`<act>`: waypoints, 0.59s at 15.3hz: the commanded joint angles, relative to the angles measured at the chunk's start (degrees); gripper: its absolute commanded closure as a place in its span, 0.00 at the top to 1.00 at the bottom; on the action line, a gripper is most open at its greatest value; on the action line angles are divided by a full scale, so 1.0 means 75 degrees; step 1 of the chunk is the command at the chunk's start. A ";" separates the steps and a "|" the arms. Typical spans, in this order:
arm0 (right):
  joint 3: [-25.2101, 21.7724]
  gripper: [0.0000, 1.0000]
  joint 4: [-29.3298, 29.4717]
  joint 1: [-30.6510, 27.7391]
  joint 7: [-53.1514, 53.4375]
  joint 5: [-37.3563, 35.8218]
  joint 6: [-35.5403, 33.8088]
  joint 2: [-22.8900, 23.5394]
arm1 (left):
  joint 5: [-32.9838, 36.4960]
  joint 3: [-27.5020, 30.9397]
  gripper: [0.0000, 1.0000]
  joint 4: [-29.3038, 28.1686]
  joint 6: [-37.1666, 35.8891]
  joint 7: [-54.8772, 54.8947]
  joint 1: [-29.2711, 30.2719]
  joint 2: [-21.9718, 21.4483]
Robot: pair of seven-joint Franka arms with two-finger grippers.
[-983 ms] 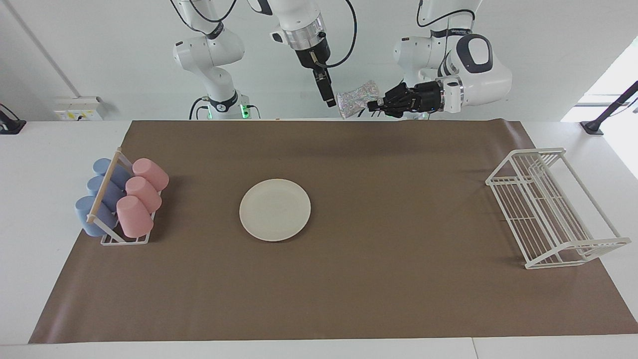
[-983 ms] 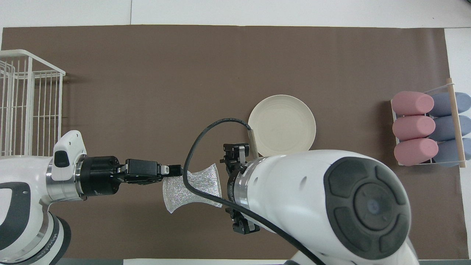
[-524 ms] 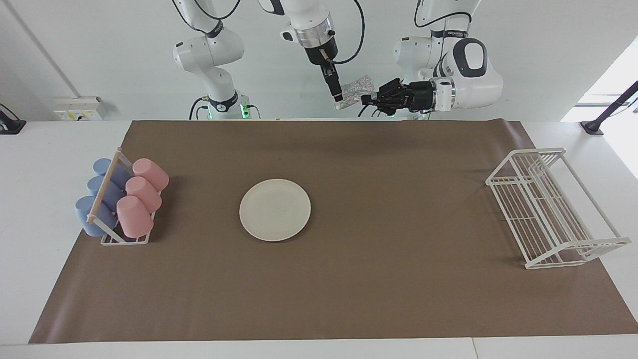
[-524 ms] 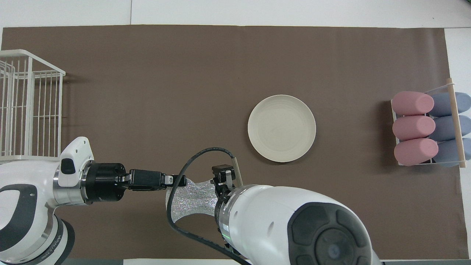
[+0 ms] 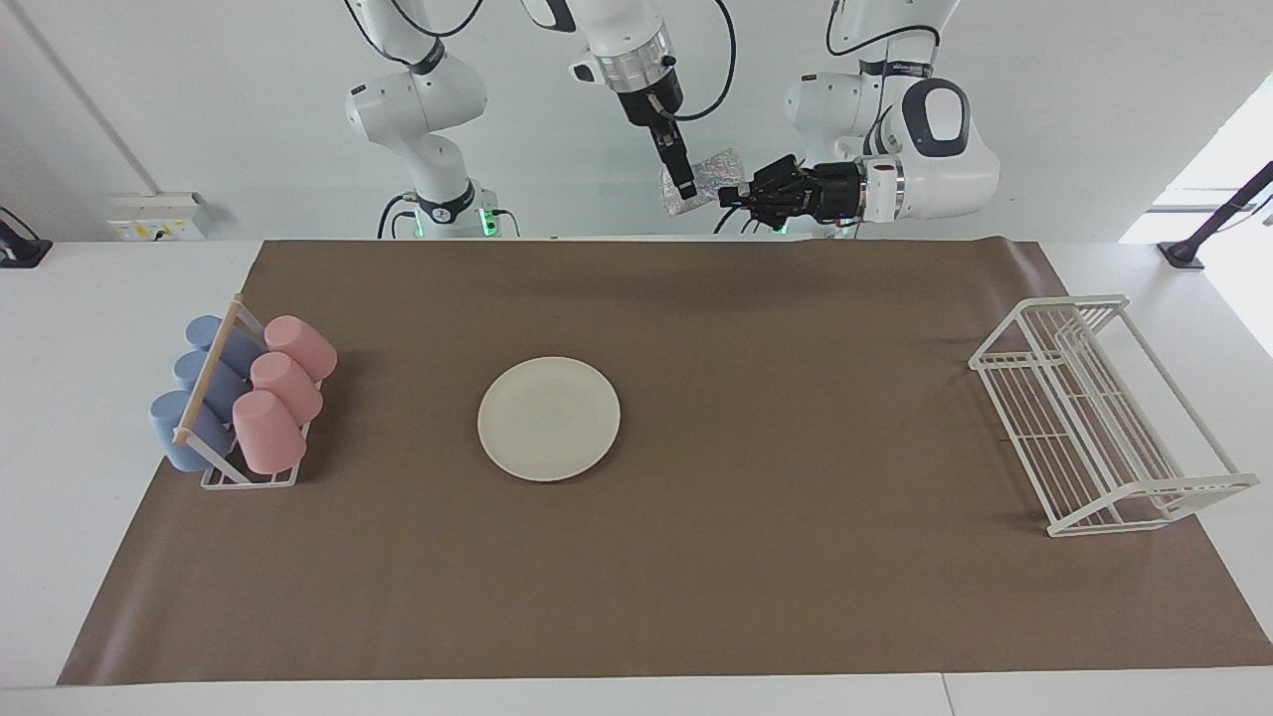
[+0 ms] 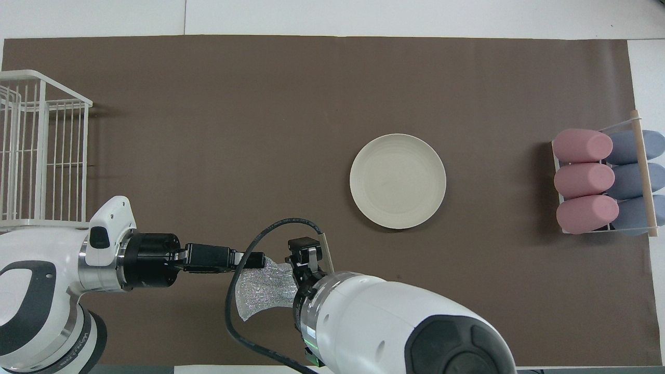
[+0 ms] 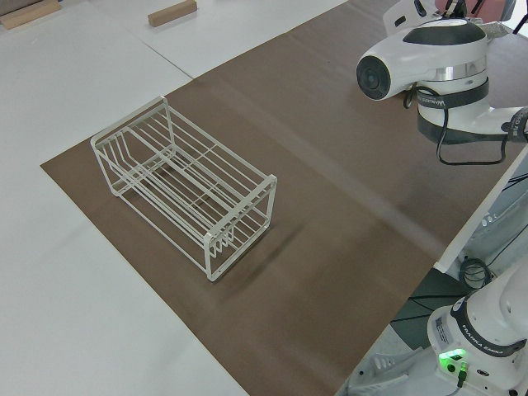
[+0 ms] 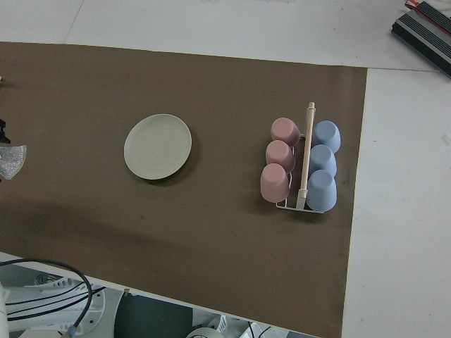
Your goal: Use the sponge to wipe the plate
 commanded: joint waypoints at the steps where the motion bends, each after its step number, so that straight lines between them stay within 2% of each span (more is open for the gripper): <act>1: -0.0001 1.00 -0.0325 -0.0024 0.0192 0.0212 0.0364 -0.0183 | -0.0165 0.0077 0.00 -0.0220 -0.0079 0.0135 -0.0128 -0.0219; 4: 0.0011 1.00 -0.0348 -0.0001 0.0591 0.0470 0.0376 -0.0194 | -0.0165 0.0065 0.00 -0.0208 -0.0090 0.0135 -0.0128 -0.0207; 5: 0.0011 0.96 -0.0395 0.0000 0.0591 0.0470 0.0376 -0.0206 | -0.0154 0.0065 0.00 -0.0220 -0.0102 0.0135 -0.0128 -0.0219; 8: 0.0011 0.48 -0.0395 0.0151 0.0533 0.0494 0.0505 -0.0206 | -0.0154 0.0077 0.00 -0.0220 -0.0149 0.0123 -0.0117 -0.0219; 9: 0.0011 0.25 -0.0407 0.0163 0.0475 0.0494 0.0493 -0.0206 | -0.0154 0.0077 0.00 -0.0220 -0.0137 0.0123 -0.0117 -0.0219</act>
